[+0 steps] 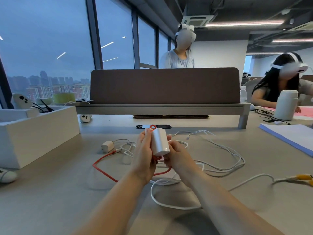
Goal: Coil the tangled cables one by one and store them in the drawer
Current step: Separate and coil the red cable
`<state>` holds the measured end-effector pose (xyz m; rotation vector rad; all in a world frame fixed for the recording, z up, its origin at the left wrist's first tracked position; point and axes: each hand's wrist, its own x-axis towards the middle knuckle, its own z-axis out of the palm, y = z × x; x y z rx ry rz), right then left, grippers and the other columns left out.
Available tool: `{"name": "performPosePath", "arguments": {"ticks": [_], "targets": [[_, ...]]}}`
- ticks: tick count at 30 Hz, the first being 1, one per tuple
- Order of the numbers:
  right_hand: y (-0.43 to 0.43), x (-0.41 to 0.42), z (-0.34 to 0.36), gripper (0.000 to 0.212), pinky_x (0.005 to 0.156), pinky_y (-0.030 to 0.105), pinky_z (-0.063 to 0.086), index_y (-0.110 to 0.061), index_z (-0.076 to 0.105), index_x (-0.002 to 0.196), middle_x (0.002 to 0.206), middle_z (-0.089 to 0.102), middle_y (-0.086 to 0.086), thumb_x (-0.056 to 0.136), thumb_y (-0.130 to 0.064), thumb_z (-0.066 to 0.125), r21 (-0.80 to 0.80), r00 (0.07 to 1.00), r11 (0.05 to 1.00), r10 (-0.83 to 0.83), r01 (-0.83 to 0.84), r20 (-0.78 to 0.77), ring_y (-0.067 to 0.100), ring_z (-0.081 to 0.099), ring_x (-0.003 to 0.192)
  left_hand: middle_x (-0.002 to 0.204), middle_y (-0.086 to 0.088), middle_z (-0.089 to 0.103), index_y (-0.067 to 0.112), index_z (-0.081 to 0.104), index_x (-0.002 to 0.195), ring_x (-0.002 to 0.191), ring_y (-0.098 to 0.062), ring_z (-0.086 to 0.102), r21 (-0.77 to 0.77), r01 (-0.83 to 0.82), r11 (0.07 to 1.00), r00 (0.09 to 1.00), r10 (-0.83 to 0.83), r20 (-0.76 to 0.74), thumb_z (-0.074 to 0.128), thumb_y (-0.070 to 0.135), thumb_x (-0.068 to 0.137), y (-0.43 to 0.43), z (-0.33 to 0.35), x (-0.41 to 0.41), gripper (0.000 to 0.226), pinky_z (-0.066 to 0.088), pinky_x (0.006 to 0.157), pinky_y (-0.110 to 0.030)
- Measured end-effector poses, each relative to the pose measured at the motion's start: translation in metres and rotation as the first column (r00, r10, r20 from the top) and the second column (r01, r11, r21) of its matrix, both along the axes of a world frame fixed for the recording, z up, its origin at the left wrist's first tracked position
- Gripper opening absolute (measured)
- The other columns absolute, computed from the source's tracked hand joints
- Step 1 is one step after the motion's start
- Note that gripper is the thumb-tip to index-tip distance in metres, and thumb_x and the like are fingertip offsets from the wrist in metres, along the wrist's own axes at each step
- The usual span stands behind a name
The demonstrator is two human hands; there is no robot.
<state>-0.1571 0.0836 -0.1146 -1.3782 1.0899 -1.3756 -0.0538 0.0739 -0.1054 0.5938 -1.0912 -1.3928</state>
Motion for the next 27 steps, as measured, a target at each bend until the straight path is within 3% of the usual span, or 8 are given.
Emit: {"name": "performPosePath", "arguments": {"ticks": [3,5,8,13,17,19,23,27], "targets": [[-0.004,0.002,-0.006,0.031,0.062,0.033,0.048,-0.015,0.049,0.074,0.054,0.049,-0.003,0.099,-0.03,0.043,-0.043,0.991,0.999,0.012,-0.018,-0.136,0.014,0.046,0.056,0.095,-0.016,0.071,0.013,0.045,0.126,0.089,-0.022,0.068,0.026,-0.051,0.998,0.991,0.054,-0.123,0.034,0.044,0.099,-0.005,0.004,0.006,0.043,0.054,0.079,-0.035],[-0.004,0.002,-0.01,0.034,0.084,0.049,0.05,-0.018,0.053,0.072,0.054,0.058,-0.006,0.098,-0.038,0.044,-0.058,0.963,0.997,0.03,-0.048,-0.268,0.018,0.057,0.065,0.105,-0.018,0.063,0.015,0.042,0.127,0.087,-0.022,0.067,0.053,-0.111,0.992,0.974,0.119,-0.19,0.034,0.045,0.099,-0.007,0.007,0.012,0.042,0.054,0.073,-0.033],[-0.001,0.005,-0.012,0.029,0.091,0.051,0.046,-0.02,0.054,0.082,0.064,0.068,-0.005,0.097,-0.042,0.043,-0.053,0.91,0.995,0.056,-0.085,-0.41,0.022,0.065,0.08,0.116,-0.015,0.051,0.023,0.037,0.124,0.095,-0.022,0.058,0.072,-0.226,0.971,0.965,0.234,-0.122,0.032,0.047,0.099,-0.009,0.007,0.017,0.035,0.05,0.066,-0.028],[0.013,0.008,-0.008,0.013,0.082,0.037,0.047,-0.017,0.05,0.109,0.079,0.06,-0.006,0.099,-0.024,0.046,-0.165,0.831,0.979,0.011,-0.123,-0.556,0.016,0.058,0.079,0.12,-0.014,0.046,0.022,0.032,0.129,0.097,-0.021,0.053,0.054,-0.413,0.909,0.905,0.417,-0.083,0.032,0.045,0.099,-0.017,0.006,0.023,0.037,0.051,0.073,-0.029],[0.015,0.009,-0.008,0.029,0.089,0.036,0.043,-0.02,0.052,0.126,0.118,0.059,0.002,0.1,-0.023,0.04,-0.358,0.675,0.922,-0.172,-0.145,-0.717,0.021,0.053,0.107,0.12,-0.015,0.046,0.024,0.031,0.122,0.106,-0.03,0.055,0.057,-0.495,0.867,0.869,0.495,0.008,0.032,0.048,0.099,-0.026,0.001,0.028,0.033,0.054,0.085,-0.043],[0.013,0.011,-0.011,0.031,0.087,0.039,0.045,-0.017,0.05,0.129,0.122,0.056,0.005,0.1,-0.02,0.038,-0.424,0.557,0.89,-0.269,-0.168,-0.786,0.026,0.053,0.108,0.116,-0.014,0.047,0.022,0.029,0.126,0.105,-0.031,0.056,0.031,-0.511,0.859,0.858,0.507,0.084,0.03,0.049,0.098,-0.028,-0.001,0.027,0.039,0.053,0.086,-0.044],[0.009,0.008,-0.012,0.029,0.06,0.037,0.041,-0.017,0.054,0.121,0.105,0.06,0.005,0.094,-0.011,0.046,-0.565,0.376,0.791,-0.462,-0.235,-0.803,0.03,0.059,0.085,0.098,-0.009,0.049,0.011,0.032,0.123,0.083,-0.014,0.054,-0.154,-0.528,0.835,0.803,0.55,0.23,0.031,0.041,0.101,-0.023,-0.002,0.021,0.038,0.049,0.057,-0.013],[0.011,0.006,-0.005,0.017,0.057,0.033,0.042,-0.013,0.06,0.108,0.098,0.058,0.004,0.097,-0.019,0.049,-0.583,0.425,0.767,-0.45,-0.268,-0.786,0.027,0.06,0.075,0.093,-0.009,0.05,0.013,0.034,0.118,0.074,-0.011,0.053,-0.321,-0.457,0.829,0.741,0.555,0.378,0.032,0.039,0.099,-0.022,-0.005,0.016,0.032,0.043,0.047,-0.008]]}}
